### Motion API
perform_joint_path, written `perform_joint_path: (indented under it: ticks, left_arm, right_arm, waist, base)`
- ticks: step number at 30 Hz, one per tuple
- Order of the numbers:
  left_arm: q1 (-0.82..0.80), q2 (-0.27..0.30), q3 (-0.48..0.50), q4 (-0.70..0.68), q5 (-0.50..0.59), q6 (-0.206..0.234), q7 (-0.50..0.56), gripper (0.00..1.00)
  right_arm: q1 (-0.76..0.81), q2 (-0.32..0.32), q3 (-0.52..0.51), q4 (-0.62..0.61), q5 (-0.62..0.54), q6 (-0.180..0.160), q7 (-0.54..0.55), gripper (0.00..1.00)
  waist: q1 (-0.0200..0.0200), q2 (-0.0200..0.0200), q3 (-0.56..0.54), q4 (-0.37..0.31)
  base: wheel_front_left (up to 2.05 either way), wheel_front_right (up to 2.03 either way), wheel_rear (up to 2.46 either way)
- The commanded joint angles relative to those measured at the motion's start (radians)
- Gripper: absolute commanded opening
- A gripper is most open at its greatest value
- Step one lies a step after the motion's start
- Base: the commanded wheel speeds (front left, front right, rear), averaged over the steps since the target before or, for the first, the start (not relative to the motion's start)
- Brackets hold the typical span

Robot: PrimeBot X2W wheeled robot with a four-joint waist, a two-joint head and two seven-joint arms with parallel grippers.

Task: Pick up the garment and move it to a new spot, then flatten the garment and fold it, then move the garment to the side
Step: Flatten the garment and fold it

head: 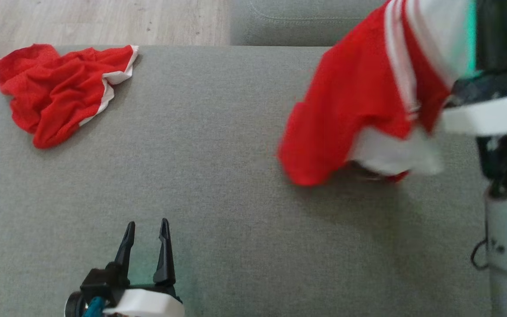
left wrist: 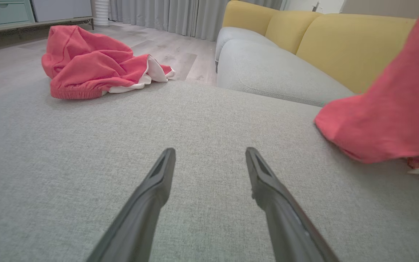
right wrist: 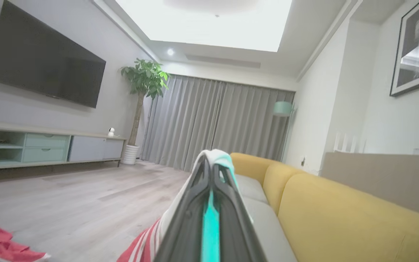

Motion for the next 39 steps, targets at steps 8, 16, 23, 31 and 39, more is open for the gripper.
perform_joint_path:
  ticks: [8,16,23,31,39]
  left_arm:
    - [-0.035,-0.006,0.031,-0.026,0.013,-0.011,-0.010,1.00]
    - [-0.059,-0.019,0.006,-0.019,0.019,-0.026,-0.010,1.00]
    - [-0.101,-0.051,-0.040,-0.003,0.030,-0.047,-0.009,1.00]
    - [-0.138,-0.080,-0.065,0.004,0.038,-0.061,-0.009,1.00]
    - [-0.155,-0.097,-0.051,0.003,0.046,-0.067,-0.010,1.00]
  right_arm:
    - [-0.143,0.043,0.109,0.050,0.028,-0.001,0.014,0.00]
    - [-0.207,0.079,0.338,0.390,0.055,-0.001,-0.044,0.00]
    - [-0.375,0.087,0.453,0.732,0.037,-0.001,-0.136,0.00]
    - [-0.554,0.087,0.408,0.996,-0.023,-0.001,-0.190,0.31]
    - [-0.608,0.087,0.294,1.135,-0.101,-0.001,-0.250,1.00]
  waist:
    - [0.0000,0.0000,-0.009,0.042]
    - [0.0000,0.0000,0.008,0.108]
    - [0.0000,0.0000,0.045,0.200]
    - [0.0000,0.0000,0.096,0.256]
    - [0.0000,0.0000,0.129,0.236]
  base:
    - [0.00,0.00,0.00]
    - [0.00,0.00,0.00]
    - [0.00,0.00,0.00]
    - [0.00,0.00,0.00]
    - [0.00,0.00,0.00]
